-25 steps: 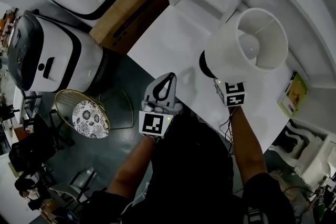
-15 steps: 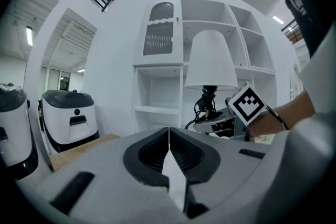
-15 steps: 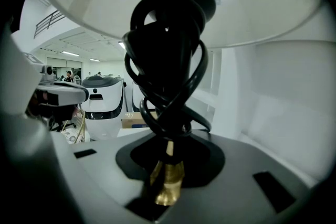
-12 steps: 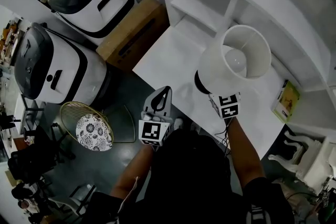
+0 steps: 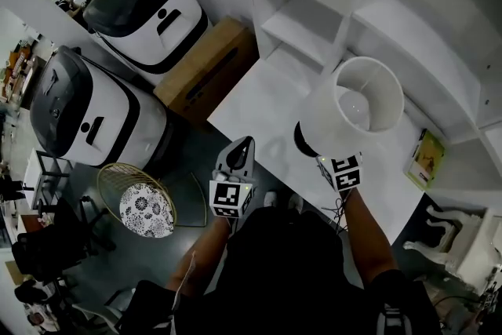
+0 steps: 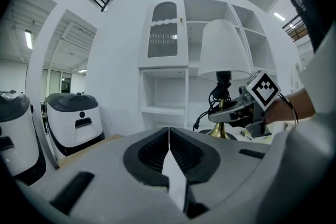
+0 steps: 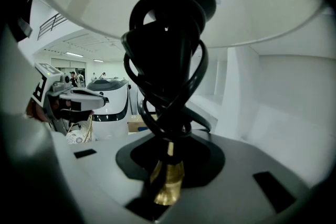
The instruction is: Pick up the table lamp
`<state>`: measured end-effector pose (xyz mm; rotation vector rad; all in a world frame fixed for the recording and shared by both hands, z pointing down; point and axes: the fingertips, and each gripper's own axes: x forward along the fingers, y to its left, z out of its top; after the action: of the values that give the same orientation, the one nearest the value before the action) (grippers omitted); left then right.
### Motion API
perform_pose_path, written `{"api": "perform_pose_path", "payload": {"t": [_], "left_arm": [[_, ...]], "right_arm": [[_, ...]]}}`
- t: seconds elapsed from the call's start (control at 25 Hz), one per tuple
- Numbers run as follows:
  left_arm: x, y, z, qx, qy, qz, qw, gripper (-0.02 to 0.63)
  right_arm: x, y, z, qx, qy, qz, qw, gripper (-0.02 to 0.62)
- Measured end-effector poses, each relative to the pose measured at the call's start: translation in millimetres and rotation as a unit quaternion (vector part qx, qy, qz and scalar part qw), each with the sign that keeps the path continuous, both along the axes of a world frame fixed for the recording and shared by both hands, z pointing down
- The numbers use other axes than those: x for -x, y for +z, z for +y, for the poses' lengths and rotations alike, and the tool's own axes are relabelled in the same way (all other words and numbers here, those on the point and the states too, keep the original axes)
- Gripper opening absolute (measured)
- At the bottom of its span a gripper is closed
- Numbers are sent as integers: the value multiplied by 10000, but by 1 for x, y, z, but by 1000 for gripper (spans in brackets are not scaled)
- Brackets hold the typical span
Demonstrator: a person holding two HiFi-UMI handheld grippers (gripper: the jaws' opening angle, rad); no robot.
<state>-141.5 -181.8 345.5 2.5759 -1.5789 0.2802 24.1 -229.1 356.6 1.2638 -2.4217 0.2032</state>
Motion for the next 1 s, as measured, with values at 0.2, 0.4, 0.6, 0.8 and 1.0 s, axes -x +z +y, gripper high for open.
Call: {"api": "perform_pose_path", "payload": {"t": [0.2,0.4,0.6,0.8,1.0], "left_arm": [[9,-1,-2,-30,-73,-17,10000,18],[17,-6,-3,-86,-132,-35,9999,18],[25,-6,4,-81,-227,-44,9997,18],[31,-4,15,-65,-231,-128,9996,18],[37,-1,20,-37,-272,-113,9996,18]], "right_arm": [[-3,-7,13,34,20,-8,10000,94],[3,-11,27,43,-54,-82,9999,94],[13,-7,41,89,-164,-84,9998,94],[24,-11,55,59,-280,-118,9995,94],[27,-7,68,92,-283,-115,9995,94]]}}
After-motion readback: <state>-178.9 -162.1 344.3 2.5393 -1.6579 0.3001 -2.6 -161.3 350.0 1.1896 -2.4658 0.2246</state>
